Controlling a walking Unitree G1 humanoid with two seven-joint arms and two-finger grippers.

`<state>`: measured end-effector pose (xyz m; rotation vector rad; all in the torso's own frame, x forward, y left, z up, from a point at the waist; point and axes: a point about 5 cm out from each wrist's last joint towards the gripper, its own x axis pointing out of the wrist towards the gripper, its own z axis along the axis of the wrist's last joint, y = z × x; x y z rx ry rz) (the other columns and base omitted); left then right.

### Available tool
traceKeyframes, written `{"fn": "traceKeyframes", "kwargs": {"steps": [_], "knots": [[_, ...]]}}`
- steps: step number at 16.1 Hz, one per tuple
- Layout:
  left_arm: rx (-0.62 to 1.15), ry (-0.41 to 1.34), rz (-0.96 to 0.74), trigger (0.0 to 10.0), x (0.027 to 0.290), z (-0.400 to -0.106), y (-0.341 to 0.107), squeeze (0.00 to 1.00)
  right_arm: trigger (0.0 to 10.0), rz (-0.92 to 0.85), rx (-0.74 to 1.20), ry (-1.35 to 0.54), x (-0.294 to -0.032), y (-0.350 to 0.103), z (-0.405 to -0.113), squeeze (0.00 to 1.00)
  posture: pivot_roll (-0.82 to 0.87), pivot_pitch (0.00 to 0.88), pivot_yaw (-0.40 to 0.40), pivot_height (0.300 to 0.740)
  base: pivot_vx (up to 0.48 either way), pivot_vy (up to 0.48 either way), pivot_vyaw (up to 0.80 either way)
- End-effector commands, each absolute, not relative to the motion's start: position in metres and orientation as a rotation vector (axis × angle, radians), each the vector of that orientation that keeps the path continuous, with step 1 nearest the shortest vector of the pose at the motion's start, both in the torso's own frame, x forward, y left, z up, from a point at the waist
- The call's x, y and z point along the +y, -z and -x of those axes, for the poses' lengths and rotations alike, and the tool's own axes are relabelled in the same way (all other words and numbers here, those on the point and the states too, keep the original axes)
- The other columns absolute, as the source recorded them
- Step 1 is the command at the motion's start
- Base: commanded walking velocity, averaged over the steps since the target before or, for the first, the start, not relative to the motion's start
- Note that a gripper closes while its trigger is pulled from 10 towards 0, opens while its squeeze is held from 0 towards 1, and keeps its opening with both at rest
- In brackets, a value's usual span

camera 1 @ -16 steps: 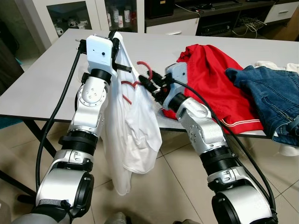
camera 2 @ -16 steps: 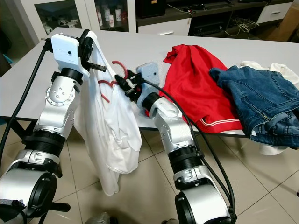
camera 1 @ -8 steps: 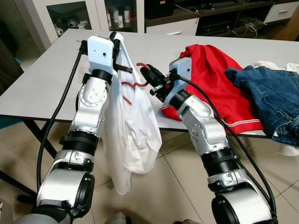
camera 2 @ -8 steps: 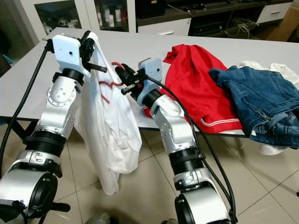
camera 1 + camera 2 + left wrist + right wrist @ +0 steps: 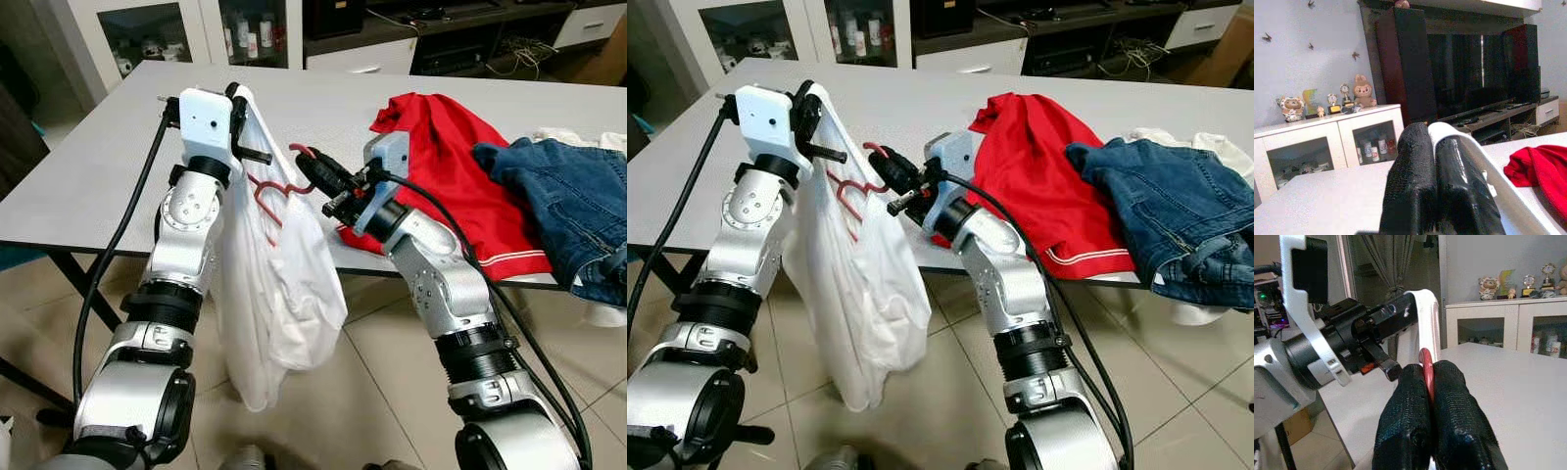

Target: Hang hanger

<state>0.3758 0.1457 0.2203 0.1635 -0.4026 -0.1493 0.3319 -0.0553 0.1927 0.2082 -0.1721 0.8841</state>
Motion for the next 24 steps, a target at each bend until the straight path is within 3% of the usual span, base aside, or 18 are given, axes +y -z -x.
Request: {"fn": "traceKeyframes", "kwargs": {"steps": [1,4,7,15,24], "knots": [[-0.428,0.145,-0.162,10.0,0.146,-0.377,-0.230,0.00,0.0,-0.215,-0.199,-0.918,-0.057,-0.201,-0.328,0.00,-0.05,0.000,0.035,0.740,0.000,0.000,0.00],[-0.392,0.113,-0.168,10.0,0.162,-0.380,-0.226,0.00,0.0,-0.179,-0.224,-1.019,-0.073,-0.204,-0.316,0.00,-0.05,0.000,0.036,0.740,0.000,0.000,0.00],[-0.340,0.072,-0.200,10.0,0.185,-0.383,-0.223,0.00,0.0,-0.145,-0.236,-1.004,-0.090,-0.208,-0.317,0.00,-0.05,0.000,0.037,0.740,0.000,0.000,0.00],[-0.278,0.044,-0.344,10.0,0.224,-0.379,-0.221,0.00,0.0,-0.072,-0.266,-1.151,-0.112,-0.217,-0.300,0.00,-0.05,0.000,0.037,0.740,0.000,0.000,0.00],[-0.212,0.081,-0.385,10.0,0.228,-0.373,-0.200,0.00,0.0,-0.097,-0.314,-1.005,-0.142,-0.228,-0.315,0.00,-0.05,0.000,0.037,0.740,0.000,0.000,0.00]]}}
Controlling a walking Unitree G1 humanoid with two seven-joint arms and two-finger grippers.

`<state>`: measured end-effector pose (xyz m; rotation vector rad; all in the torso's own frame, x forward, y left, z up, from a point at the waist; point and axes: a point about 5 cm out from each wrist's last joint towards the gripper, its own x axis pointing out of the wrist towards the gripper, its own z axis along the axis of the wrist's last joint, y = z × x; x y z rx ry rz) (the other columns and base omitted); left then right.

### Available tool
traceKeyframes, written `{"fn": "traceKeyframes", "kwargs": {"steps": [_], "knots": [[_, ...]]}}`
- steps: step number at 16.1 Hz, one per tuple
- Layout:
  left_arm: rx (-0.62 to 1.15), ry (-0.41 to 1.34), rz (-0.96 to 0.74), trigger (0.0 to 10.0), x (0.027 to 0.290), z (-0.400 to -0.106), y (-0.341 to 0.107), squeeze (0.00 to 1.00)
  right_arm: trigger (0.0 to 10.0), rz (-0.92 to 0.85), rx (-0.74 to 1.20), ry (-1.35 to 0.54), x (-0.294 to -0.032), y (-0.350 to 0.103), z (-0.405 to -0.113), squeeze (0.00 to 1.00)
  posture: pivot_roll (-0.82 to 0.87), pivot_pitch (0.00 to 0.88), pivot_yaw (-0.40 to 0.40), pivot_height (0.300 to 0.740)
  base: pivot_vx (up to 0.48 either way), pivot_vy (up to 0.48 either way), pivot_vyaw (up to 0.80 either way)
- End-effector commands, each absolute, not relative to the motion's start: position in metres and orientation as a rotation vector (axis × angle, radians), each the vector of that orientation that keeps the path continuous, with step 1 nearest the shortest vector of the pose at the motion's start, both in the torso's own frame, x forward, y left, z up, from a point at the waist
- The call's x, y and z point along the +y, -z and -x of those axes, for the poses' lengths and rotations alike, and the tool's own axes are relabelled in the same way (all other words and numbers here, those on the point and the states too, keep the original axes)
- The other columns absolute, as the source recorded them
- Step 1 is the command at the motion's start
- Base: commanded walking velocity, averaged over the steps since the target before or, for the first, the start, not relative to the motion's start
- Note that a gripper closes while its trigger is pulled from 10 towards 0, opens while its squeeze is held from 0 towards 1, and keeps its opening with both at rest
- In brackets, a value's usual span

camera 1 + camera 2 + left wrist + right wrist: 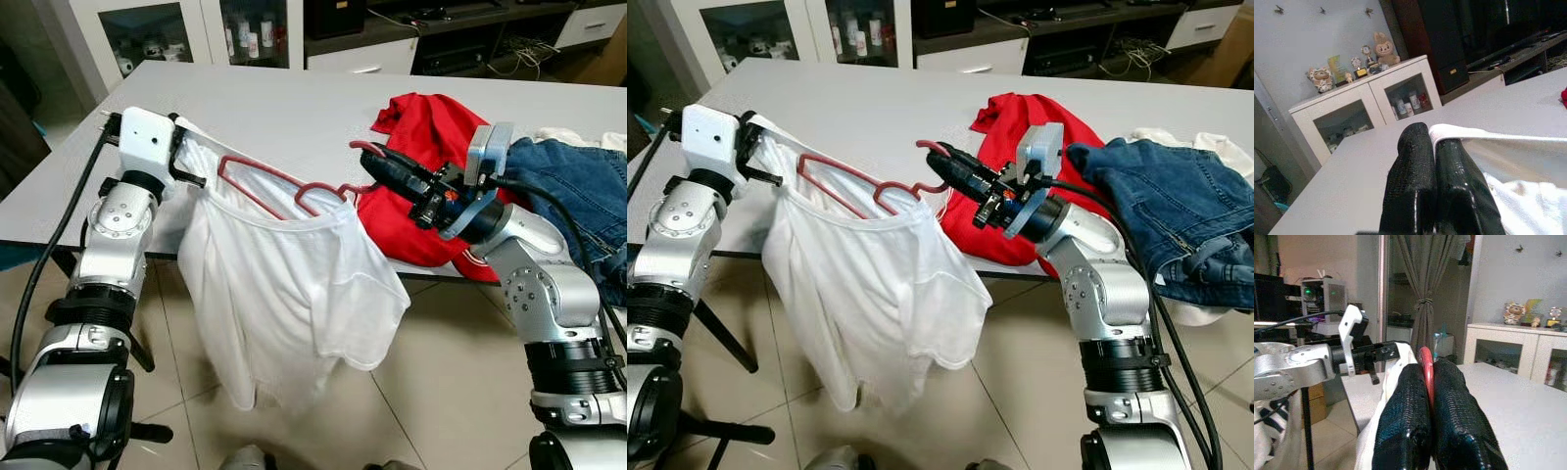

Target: Hang hanger

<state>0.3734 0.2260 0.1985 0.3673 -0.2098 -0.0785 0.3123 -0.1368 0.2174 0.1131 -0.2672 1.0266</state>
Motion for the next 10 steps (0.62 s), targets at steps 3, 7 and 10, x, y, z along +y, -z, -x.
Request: {"fn": "traceKeyframes", "kwargs": {"steps": [3,7,10], "knots": [[-0.208,0.103,-0.381,10.0,0.225,-0.371,-0.196,0.00,0.0,-0.099,-0.315,-0.937,-0.144,-0.227,-0.321,0.00,-0.05,0.000,0.041,0.740,0.000,0.000,0.00],[-0.164,0.098,-0.414,10.0,0.236,-0.368,-0.187,0.00,0.0,-0.098,-0.278,-1.172,-0.138,-0.224,-0.299,0.00,-0.04,0.000,0.039,0.740,0.000,0.000,0.00],[-0.168,0.144,-0.516,10.0,0.240,-0.366,-0.194,0.00,0.0,0.059,-0.227,-1.227,-0.143,-0.222,-0.296,0.00,-0.04,0.000,0.038,0.740,0.000,0.000,0.00]]}}
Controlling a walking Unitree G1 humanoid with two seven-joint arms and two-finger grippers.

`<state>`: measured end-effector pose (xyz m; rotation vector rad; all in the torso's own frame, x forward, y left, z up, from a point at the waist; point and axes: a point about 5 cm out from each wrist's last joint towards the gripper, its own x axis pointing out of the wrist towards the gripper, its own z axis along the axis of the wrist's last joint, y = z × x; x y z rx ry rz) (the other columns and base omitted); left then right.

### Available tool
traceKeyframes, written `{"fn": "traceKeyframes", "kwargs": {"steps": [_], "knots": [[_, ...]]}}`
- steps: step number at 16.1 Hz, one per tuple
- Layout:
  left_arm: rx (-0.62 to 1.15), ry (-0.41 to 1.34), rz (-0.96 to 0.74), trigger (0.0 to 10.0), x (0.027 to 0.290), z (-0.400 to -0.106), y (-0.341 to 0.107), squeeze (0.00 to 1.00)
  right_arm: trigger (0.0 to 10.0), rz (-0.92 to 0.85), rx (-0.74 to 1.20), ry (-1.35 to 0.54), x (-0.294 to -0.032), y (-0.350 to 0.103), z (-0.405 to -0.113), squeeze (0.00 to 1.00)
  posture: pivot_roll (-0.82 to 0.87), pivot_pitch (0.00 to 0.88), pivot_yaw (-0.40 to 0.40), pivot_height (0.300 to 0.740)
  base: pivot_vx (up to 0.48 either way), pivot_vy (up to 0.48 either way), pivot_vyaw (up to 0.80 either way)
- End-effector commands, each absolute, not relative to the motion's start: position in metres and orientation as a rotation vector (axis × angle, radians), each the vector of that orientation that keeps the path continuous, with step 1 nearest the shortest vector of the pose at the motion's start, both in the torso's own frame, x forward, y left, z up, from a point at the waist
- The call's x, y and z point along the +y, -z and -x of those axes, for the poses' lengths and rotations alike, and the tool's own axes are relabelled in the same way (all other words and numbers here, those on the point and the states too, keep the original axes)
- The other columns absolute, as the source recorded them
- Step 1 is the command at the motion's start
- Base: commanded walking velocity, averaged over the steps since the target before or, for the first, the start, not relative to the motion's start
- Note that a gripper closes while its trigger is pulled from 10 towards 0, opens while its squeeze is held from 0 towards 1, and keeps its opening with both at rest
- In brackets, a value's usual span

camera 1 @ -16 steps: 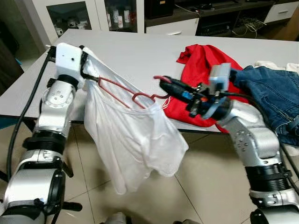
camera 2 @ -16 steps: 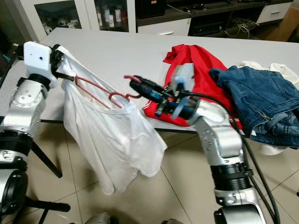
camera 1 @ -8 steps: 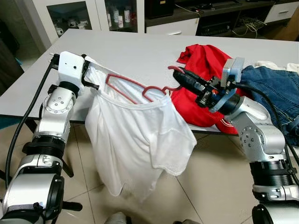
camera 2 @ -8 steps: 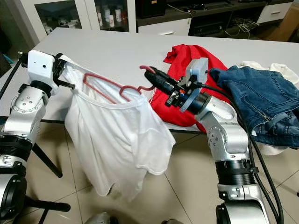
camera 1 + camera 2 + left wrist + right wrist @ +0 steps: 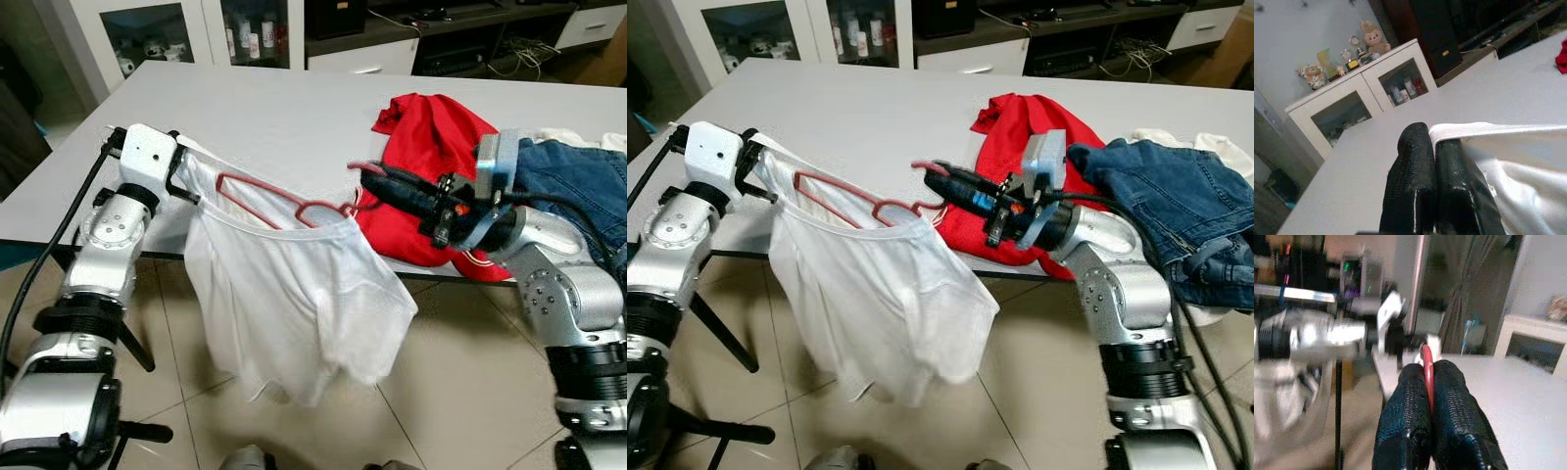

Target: Hang hanger

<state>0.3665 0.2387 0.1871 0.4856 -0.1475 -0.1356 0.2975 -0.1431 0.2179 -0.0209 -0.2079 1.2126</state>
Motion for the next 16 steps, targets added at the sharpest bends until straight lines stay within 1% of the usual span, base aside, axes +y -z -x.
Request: {"fn": "traceKeyframes", "kwargs": {"steps": [1,2,4,5,9,12,13,14,16], "knots": [[-0.181,0.164,-0.524,10.0,0.239,-0.367,-0.201,0.00,0.0,0.110,-0.213,-1.241,-0.140,-0.221,-0.295,0.00,-0.04,0.000,0.036,0.740,0.000,0.000,0.00],[-0.189,0.174,-0.529,10.0,0.238,-0.368,-0.204,0.00,0.0,0.136,-0.206,-1.248,-0.139,-0.220,-0.295,0.00,-0.04,0.000,0.035,0.740,0.000,0.000,0.00],[-0.227,0.225,-0.553,10.0,0.233,-0.370,-0.222,0.00,0.0,0.265,-0.172,-1.205,-0.133,-0.216,-0.301,0.00,-0.03,0.000,0.031,0.740,0.000,0.000,0.00],[-0.247,0.267,-0.528,10.0,0.228,-0.370,-0.233,0.00,0.0,0.317,-0.153,-1.106,-0.130,-0.216,-0.313,0.00,-0.03,0.000,0.030,0.740,0.000,0.000,0.00],[-0.268,0.317,-0.429,10.0,0.222,-0.370,-0.252,0.00,0.0,0.388,-0.120,-0.971,-0.130,-0.220,-0.328,0.00,-0.03,0.000,0.030,0.740,0.000,0.000,0.00],[-0.228,0.290,-0.450,10.0,0.234,-0.370,-0.256,0.00,0.0,0.479,-0.068,-1.002,-0.133,-0.210,-0.326,0.00,-0.03,0.000,0.030,0.740,0.000,0.000,0.00],[-0.183,0.270,-0.482,10.0,0.242,-0.371,-0.251,0.00,0.0,0.495,-0.065,-1.033,-0.133,-0.208,-0.322,0.00,-0.03,0.000,0.029,0.740,0.000,0.000,0.00],[-0.085,0.231,-0.557,10.0,0.257,-0.370,-0.238,0.00,0.0,0.507,-0.076,-1.066,-0.133,-0.210,-0.318,0.00,-0.03,0.000,0.029,0.740,0.000,0.000,0.00],[-0.022,0.215,-0.614,10.0,0.265,-0.368,-0.229,0.00,0.0,0.522,-0.083,-1.062,-0.137,-0.214,-0.318,0.00,-0.03,0.000,0.029,0.740,0.000,0.000,0.00]]}}
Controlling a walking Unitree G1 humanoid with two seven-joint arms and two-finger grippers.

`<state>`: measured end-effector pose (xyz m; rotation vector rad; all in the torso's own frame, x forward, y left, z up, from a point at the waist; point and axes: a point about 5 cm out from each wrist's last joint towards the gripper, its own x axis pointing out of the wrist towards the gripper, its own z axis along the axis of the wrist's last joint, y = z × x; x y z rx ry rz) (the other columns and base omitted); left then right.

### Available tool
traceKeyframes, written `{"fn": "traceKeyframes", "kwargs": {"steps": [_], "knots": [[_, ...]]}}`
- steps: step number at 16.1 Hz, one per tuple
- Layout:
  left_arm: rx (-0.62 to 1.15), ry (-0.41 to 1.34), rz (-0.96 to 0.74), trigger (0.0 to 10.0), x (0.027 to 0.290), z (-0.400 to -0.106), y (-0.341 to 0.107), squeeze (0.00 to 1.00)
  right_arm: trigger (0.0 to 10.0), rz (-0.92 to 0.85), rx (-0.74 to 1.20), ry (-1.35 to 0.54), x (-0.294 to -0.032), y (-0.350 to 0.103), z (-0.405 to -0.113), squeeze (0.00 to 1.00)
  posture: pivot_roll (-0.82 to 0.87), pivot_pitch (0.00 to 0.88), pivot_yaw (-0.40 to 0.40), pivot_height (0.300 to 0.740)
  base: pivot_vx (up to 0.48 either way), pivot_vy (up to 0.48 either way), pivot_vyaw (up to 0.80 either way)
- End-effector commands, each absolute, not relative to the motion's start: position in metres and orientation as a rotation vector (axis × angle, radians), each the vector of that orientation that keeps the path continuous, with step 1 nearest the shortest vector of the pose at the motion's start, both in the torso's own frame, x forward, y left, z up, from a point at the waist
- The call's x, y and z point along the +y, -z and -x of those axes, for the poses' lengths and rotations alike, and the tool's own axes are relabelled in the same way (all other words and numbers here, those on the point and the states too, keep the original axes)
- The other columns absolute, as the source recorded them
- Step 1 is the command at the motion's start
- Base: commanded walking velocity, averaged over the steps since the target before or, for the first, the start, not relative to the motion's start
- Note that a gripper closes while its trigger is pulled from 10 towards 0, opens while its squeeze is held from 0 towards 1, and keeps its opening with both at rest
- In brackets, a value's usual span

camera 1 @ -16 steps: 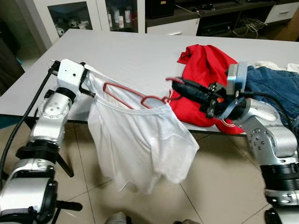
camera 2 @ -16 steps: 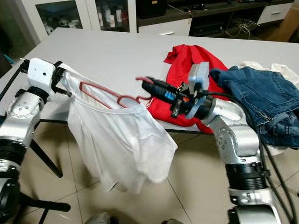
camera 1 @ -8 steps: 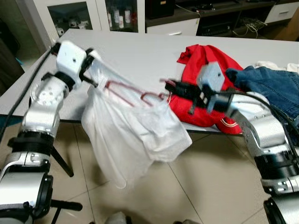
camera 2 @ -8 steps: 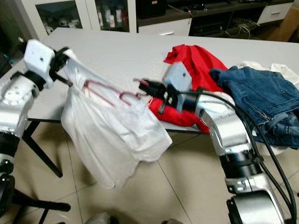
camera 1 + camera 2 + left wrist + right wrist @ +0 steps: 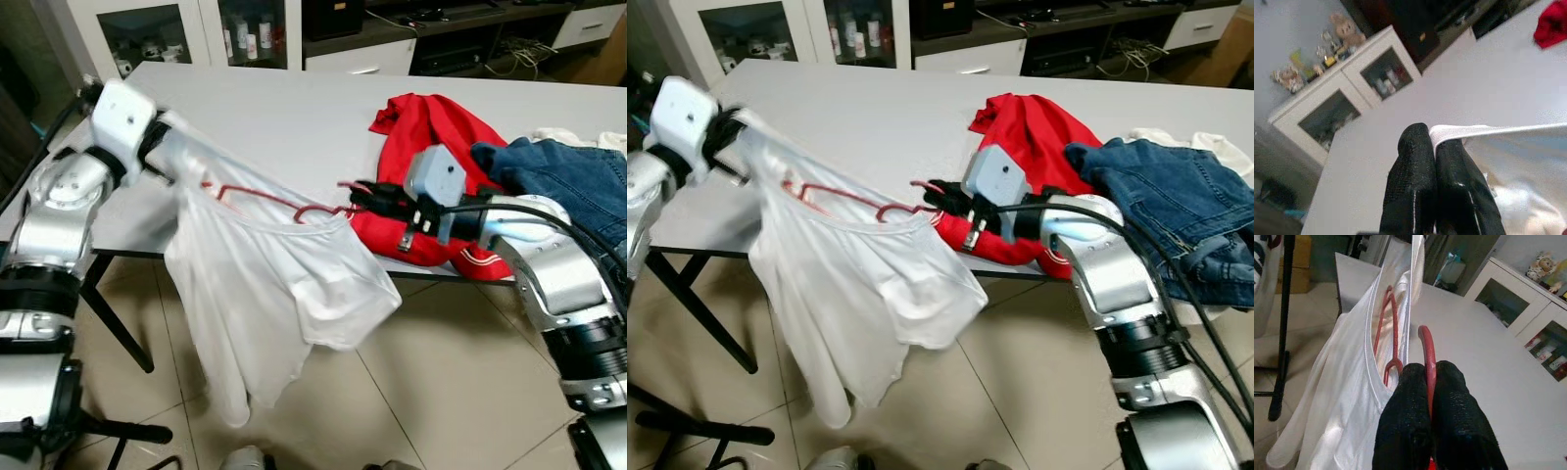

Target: Hang hanger

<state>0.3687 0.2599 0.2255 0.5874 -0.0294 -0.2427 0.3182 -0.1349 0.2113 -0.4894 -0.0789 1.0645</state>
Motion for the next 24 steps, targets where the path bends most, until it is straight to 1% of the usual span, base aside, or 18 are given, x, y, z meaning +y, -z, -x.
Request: {"fn": "traceKeyframes", "kwargs": {"steps": [1,5,7,9,11,12,14,15,17,18,20,22,23,24], "knots": [[-0.011,0.212,-0.612,10.0,0.267,-0.368,-0.227,0.00,0.0,0.510,-0.092,-1.049,-0.139,-0.217,-0.320,0.00,-0.03,0.000,0.029,0.740,0.000,0.000,0.00],[0.026,0.196,-0.626,10.0,0.270,-0.368,-0.215,0.00,0.0,0.432,-0.144,-0.994,-0.152,-0.231,-0.324,0.00,-0.04,0.000,0.031,0.740,0.000,0.000,0.00],[0.025,0.199,-0.615,10.0,0.268,-0.368,-0.212,0.00,0.0,0.362,-0.185,-0.946,-0.155,-0.240,-0.328,0.00,-0.04,0.000,0.032,0.740,0.000,0.000,0.00],[-0.009,0.228,-0.555,10.0,0.254,-0.368,-0.209,0.00,0.0,0.284,-0.221,-0.872,-0.153,-0.247,-0.335,0.00,-0.04,0.000,0.034,0.740,0.000,0.000,0.00],[-0.022,0.244,-0.528,10.0,0.245,-0.368,-0.206,0.00,0.0,0.236,-0.236,-0.833,-0.149,-0.249,-0.340,0.00,-0.03,0.000,0.035,0.740,0.000,0.000,0.00],[-0.022,0.269,-0.490,10.0,0.231,-0.368,-0.197,0.00,0.0,0.143,-0.276,-0.809,-0.140,-0.254,-0.343,0.00,-0.03,0.000,0.035,0.740,0.000,0.000,0.00],[-0.019,0.285,-0.463,10.0,0.221,-0.368,-0.191,0.00,0.0,0.054,-0.303,-0.863,-0.131,-0.258,-0.340,0.00,-0.03,0.000,0.034,0.740,0.000,0.000,0.00],[-0.023,0.288,-0.460,10.0,0.218,-0.367,-0.190,0.00,0.0,0.063,-0.273,-0.970,-0.124,-0.252,-0.332,0.00,-0.03,0.000,0.031,0.740,0.000,0.000,0.00],[-0.036,0.275,-0.469,10.0,0.222,-0.369,-0.196,0.00,0.0,0.150,-0.228,-1.059,-0.122,-0.237,-0.322,0.00,-0.02,0.000,0.027,0.740,0.000,0.000,0.00],[-0.038,0.262,-0.478,10.0,0.227,-0.369,-0.199,0.00,0.0,0.149,-0.206,-1.058,-0.127,-0.235,-0.322,0.00,-0.03,0.000,0.028,0.740,0.000,0.000,0.00],[-0.029,0.250,-0.510,10.0,0.235,-0.369,-0.202,0.00,0.0,0.221,-0.178,-1.135,-0.135,-0.229,-0.312,0.00,-0.03,0.000,0.031,0.740,0.000,0.000,0.00],[-0.019,0.245,-0.539,10.0,0.242,-0.368,-0.205,0.00,0.0,0.258,-0.157,-1.165,-0.143,-0.227,-0.307,0.00,-0.03,0.000,0.034,0.740,0.000,0.000,0.00],[-0.012,0.243,-0.559,10.0,0.247,-0.368,-0.207,0.00,0.0,0.294,-0.142,-1.157,-0.152,-0.227,-0.307,0.00,-0.03,0.000,0.037,0.740,0.000,0.000,0.00],[-0.009,0.243,-0.562,10.0,0.248,-0.368,-0.207,0.00,0.0,0.301,-0.143,-1.139,-0.155,-0.228,-0.308,0.00,-0.03,0.000,0.037,0.740,0.000,0.000,0.00]]}}
